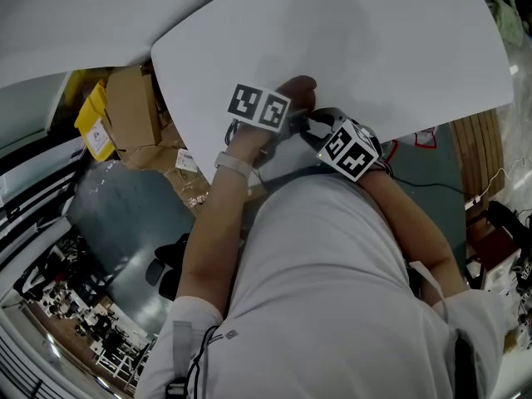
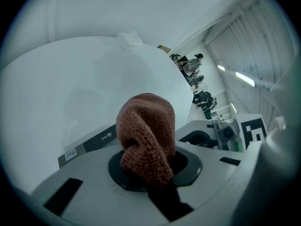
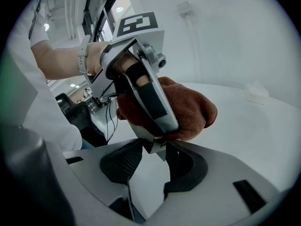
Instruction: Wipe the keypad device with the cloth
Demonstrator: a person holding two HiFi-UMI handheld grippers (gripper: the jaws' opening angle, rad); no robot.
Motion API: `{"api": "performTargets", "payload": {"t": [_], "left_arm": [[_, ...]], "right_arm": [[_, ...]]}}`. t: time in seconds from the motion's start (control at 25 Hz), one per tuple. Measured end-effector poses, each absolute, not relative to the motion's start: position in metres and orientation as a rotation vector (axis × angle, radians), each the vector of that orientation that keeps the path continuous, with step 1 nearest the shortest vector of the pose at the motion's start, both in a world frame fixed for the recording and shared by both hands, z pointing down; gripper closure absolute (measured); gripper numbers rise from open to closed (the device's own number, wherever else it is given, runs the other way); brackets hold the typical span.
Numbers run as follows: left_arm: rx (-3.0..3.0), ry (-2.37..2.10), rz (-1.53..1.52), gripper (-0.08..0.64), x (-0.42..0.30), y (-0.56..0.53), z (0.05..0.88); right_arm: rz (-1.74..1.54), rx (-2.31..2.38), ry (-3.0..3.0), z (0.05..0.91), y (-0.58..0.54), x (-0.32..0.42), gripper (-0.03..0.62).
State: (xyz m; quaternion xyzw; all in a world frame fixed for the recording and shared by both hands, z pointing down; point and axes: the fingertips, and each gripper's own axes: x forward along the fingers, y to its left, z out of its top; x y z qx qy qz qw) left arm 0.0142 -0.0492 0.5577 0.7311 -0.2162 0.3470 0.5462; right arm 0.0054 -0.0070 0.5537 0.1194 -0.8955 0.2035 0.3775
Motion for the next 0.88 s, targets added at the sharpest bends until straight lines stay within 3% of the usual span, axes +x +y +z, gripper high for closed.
{"api": "performTargets", "payload": {"t": [0.88], "left_arm": [[1.62, -0.63, 0.841, 0.497, -0.005, -0.108, 0.622]], "right_arm": [[0.542, 0.277, -2.288, 0.554, -0.007, 0.003, 0.434]]}}
